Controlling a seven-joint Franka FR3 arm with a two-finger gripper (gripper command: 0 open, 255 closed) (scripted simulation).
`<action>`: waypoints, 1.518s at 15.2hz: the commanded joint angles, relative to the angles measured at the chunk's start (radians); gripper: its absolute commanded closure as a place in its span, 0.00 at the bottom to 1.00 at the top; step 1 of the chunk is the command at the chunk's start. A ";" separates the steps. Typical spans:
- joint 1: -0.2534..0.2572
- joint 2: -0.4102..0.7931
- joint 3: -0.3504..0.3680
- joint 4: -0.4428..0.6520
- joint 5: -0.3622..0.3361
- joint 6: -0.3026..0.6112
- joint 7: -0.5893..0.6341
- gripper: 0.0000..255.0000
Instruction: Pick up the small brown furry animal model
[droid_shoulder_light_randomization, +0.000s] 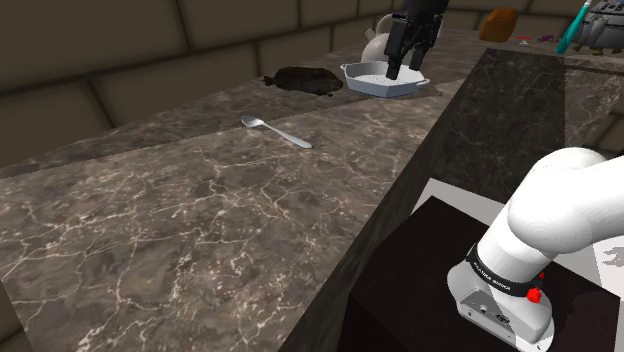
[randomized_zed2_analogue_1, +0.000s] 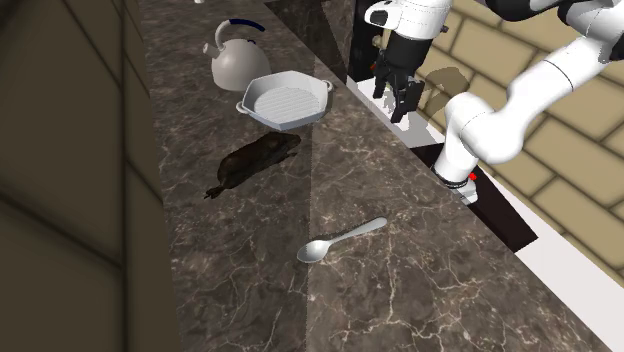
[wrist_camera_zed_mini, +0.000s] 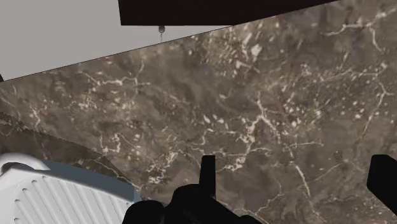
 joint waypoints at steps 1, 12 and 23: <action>0.000 0.000 0.000 0.000 0.000 0.000 0.000 0.00; 0.025 0.446 -0.065 0.298 0.013 0.123 -0.175 0.00; 0.032 0.923 -0.080 0.797 0.069 0.070 -0.327 0.00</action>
